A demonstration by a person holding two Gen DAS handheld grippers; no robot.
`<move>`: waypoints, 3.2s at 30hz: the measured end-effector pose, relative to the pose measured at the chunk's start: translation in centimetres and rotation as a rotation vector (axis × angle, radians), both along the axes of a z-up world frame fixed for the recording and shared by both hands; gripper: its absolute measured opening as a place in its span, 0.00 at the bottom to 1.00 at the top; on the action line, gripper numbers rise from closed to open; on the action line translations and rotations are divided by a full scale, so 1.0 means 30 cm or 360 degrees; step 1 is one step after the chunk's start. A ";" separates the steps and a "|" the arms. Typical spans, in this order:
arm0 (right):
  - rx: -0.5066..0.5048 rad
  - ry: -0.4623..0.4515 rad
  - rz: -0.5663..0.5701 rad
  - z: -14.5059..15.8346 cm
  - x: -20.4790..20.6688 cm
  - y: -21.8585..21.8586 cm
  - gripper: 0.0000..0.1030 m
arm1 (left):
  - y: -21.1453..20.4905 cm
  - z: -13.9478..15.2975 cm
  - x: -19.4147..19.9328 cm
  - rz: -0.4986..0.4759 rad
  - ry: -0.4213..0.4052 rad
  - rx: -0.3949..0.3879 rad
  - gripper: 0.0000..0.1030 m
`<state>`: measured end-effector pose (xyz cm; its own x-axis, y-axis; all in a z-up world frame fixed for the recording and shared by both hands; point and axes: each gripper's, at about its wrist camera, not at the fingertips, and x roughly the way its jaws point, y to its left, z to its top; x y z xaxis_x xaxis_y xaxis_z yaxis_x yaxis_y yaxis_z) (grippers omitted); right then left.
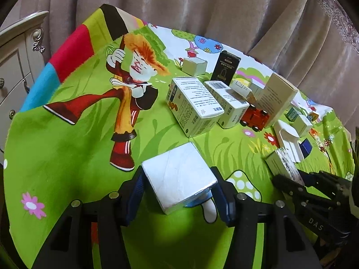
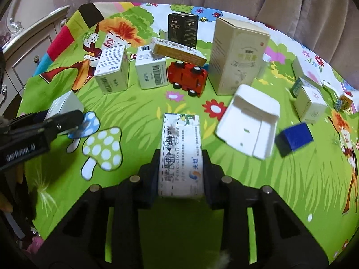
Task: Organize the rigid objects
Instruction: 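Grasp the white foil-wrapped box with the left tool while the right tool grasps a white medicine box, then carry both boxes to the purple-rimmed storage box and open both tools inside it, then grasp the blue cube box with the right tool while the left tool approaches the white plastic holder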
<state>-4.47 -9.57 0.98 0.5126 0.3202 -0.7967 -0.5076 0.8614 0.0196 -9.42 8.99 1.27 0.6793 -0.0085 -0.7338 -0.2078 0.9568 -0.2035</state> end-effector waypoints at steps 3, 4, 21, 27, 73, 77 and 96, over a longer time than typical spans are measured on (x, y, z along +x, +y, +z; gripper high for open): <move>0.0044 0.0026 0.0003 0.008 -0.040 -0.034 0.36 | -0.013 0.006 -0.040 -0.0043 0.0001 0.0033 0.55; 0.0060 0.0035 0.0010 0.010 -0.053 -0.042 0.36 | -0.017 0.007 -0.056 -0.0060 -0.0004 0.0038 0.55; 0.0155 0.0015 0.0044 0.077 -0.284 -0.167 0.36 | -0.172 0.054 -0.189 -0.0280 -0.0024 0.0157 0.55; 0.0157 -0.0037 -0.0015 0.120 -0.362 -0.263 0.36 | -0.283 0.075 -0.209 -0.0414 -0.0033 0.0203 0.55; 0.0061 -0.0178 -0.1039 0.228 -0.906 -1.191 0.36 | -1.374 0.209 -0.520 -0.1847 -0.0119 0.0430 0.55; 0.0014 -0.0156 -0.1153 0.209 -0.959 -1.270 0.36 | -1.488 0.166 -0.574 -0.2002 -0.0081 0.0453 0.55; -0.0107 -0.0272 -0.1084 0.258 -0.841 -1.197 0.87 | -1.133 0.164 -0.338 -0.1540 -0.0140 0.0102 0.74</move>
<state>-29.69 -45.47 8.71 0.7013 -0.1636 -0.6939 0.1540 0.9851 -0.0766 -19.57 -24.98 6.19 0.4522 -0.5534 -0.6995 0.6874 0.7159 -0.1220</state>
